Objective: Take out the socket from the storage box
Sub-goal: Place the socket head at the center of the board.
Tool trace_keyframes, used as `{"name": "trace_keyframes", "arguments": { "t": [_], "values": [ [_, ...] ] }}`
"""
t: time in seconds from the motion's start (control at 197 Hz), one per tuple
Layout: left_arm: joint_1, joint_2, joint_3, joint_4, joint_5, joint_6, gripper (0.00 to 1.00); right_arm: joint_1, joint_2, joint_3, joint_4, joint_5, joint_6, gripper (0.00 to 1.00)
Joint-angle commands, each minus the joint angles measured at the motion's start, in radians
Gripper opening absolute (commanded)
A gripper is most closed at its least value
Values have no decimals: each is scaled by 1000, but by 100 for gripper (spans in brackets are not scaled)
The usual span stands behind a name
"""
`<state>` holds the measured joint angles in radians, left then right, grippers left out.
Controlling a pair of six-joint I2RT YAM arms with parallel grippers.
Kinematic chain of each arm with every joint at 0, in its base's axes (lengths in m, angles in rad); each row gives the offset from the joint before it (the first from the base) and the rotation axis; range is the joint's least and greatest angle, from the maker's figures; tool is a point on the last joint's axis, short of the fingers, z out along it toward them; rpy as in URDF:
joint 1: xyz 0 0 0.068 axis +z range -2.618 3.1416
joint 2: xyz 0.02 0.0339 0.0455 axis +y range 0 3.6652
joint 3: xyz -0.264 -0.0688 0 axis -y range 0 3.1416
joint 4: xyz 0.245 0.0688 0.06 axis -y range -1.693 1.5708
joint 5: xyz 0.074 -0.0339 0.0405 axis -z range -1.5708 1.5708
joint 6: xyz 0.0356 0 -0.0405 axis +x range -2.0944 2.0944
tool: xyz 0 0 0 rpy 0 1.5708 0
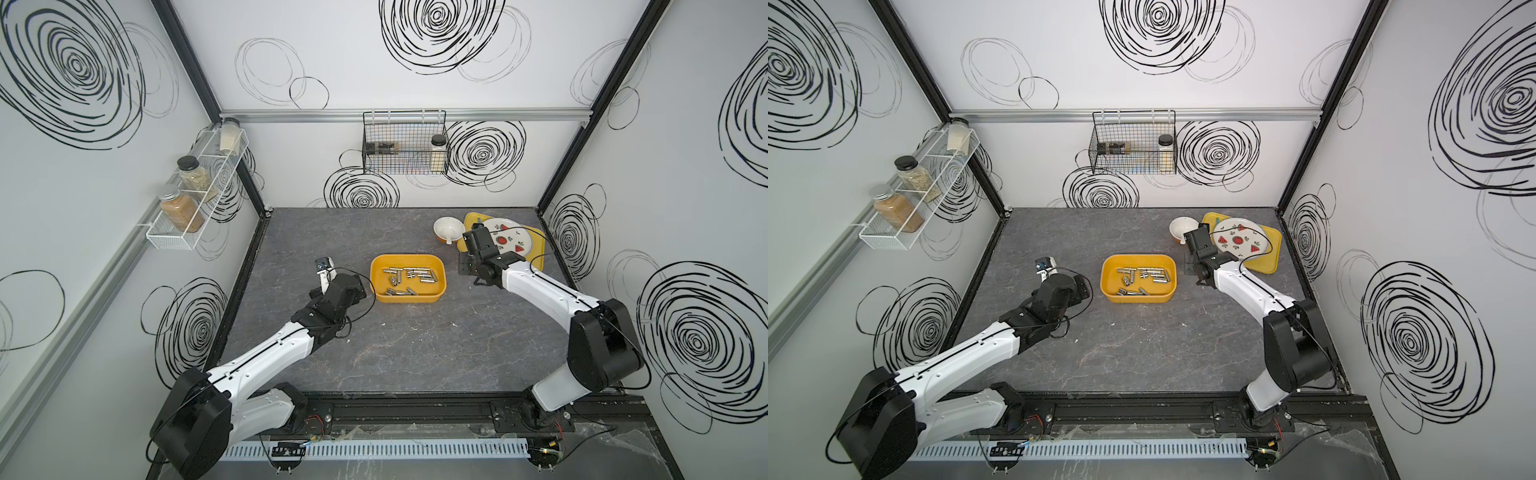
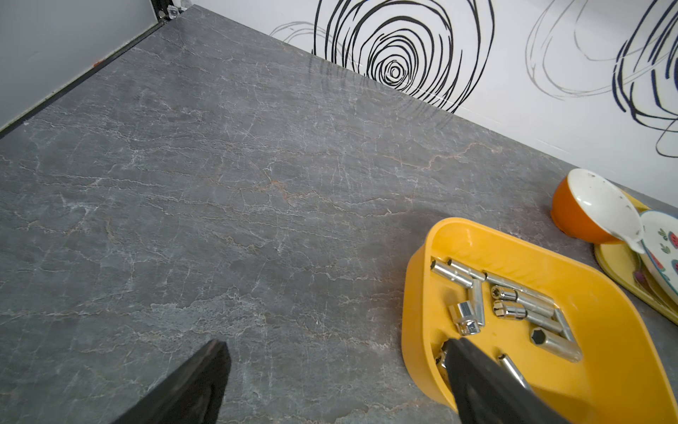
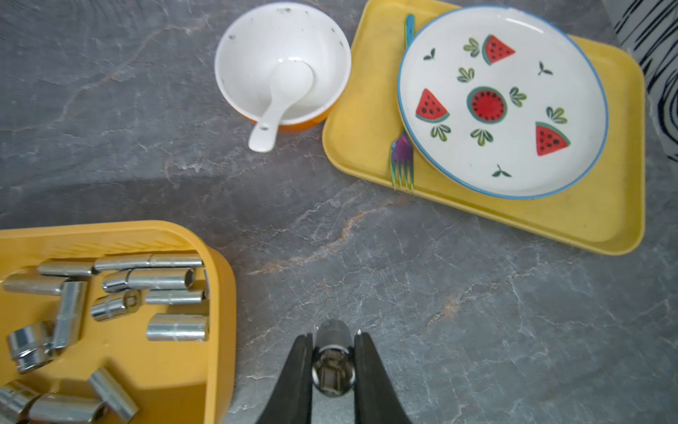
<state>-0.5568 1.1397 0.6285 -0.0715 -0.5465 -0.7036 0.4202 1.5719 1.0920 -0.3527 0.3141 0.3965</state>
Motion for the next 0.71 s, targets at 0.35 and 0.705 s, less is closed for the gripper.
{"name": "trace_keyframes", "arguments": {
  "t": [0.35,0.705],
  "values": [
    [-8,-18,-4,48,-12,3,99,-46,112,-46,70,-24,42,13],
    [-11,-18,0,40,-20,4,99,-46,209,-41,103,-96,51,14]
  ]
}}
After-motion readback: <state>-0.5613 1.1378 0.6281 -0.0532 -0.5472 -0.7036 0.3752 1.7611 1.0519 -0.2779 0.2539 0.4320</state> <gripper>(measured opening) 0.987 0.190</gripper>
